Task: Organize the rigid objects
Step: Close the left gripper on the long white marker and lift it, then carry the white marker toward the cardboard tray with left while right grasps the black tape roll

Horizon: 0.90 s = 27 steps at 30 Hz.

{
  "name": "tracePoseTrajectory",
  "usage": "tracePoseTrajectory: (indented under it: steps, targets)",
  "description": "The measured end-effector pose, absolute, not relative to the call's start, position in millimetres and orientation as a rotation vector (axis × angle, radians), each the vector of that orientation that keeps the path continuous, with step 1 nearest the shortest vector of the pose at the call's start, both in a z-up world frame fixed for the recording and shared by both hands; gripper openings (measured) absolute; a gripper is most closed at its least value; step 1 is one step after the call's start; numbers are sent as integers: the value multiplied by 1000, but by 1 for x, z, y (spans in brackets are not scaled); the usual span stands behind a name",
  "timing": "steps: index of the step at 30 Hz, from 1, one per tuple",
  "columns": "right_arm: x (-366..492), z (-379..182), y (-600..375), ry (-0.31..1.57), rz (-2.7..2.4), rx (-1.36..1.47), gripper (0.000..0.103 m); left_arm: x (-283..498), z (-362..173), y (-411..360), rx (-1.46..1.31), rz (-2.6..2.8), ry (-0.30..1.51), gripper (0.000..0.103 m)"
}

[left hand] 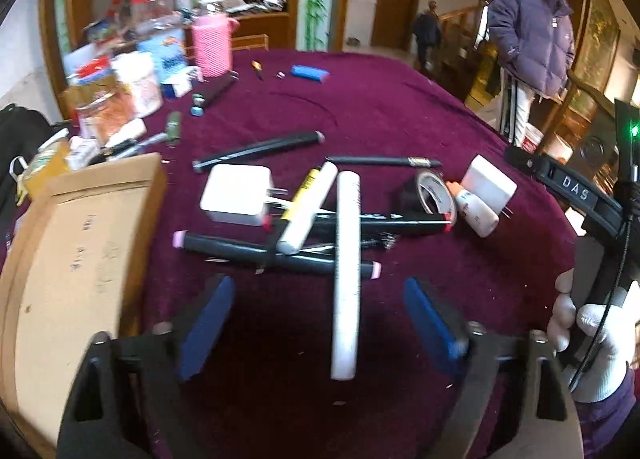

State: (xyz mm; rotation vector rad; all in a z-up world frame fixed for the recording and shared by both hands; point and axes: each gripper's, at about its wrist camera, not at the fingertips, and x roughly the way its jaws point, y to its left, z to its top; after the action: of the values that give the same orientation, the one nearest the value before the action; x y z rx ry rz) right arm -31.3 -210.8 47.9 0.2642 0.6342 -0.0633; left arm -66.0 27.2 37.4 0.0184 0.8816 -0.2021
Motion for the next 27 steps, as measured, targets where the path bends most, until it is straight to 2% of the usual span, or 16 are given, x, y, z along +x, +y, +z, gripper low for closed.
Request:
tracePoseTrajectory:
  steps: [1,2,3,4,14,15,16,19,27]
  targets:
    - [-31,48,-211,636,-60,268,102,-64,35,25,23,-208,895,57]
    - [-32,47,-213,638,-57,273,102,-60,31,23,20,-218,921,48]
    - [-32,47,-213,640,-56,275,102,-56,26,22,4,-232,955,35]
    - [-32,47,-213,643,-57,277,102,-51,23,21,-17,-250,981,29]
    - [-29,44,-209,661,-62,261,102,-27,8,-4,79,-229,1008,28]
    - [-29,44,-208,662,-63,257,102,-28,8,-5,91,-223,1000,25]
    - [-29,44,-207,662,-64,252,102,-29,9,-3,78,-215,992,13]
    - [-28,44,-206,665,-65,242,102,-31,14,14,-31,-248,994,13]
    - [-26,41,-209,681,-31,279,102,-79,64,45,-125,-324,857,13]
